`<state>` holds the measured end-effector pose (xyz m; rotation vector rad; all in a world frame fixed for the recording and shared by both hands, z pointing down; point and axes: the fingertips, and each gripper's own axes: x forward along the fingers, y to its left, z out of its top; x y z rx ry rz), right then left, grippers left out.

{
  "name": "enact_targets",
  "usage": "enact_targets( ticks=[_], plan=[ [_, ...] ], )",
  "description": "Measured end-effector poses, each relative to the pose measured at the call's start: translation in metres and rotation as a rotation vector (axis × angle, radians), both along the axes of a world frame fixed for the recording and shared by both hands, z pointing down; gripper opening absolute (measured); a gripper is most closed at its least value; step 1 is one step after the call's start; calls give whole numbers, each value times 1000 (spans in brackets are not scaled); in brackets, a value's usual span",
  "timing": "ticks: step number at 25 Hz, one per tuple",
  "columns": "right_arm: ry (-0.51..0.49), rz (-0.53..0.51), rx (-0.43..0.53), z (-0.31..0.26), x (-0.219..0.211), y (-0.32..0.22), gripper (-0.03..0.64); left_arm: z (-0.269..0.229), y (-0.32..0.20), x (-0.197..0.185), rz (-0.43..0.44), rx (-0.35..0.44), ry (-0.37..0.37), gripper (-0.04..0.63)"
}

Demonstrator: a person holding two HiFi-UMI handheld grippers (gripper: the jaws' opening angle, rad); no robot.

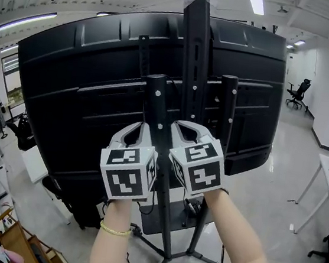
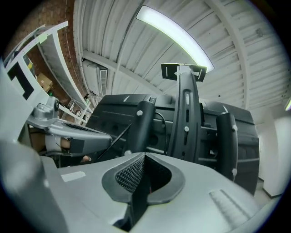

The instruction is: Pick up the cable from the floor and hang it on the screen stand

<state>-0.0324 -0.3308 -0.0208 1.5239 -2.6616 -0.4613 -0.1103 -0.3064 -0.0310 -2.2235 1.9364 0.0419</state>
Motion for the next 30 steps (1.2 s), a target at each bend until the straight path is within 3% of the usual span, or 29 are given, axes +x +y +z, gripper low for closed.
enact_targets(
  ticks=[4,8,14,19,30],
  plan=[
    [-26,-56,-58,56,3,33,0,50,25,10,-17,-37,-14,8],
    [-58,-42,-73,104,11,65,-1,110,54,20,-15,-88,3,8],
    [-110,-58,-146,158,19,94,-2,181,81,28,-4,-208,38,8],
    [-118,-46,-183,185,25,105,-3,205,90,27,6,-248,76,8],
    [-122,-34,-207,198,27,109,-3,213,95,29,14,-269,80,8]
  ],
)
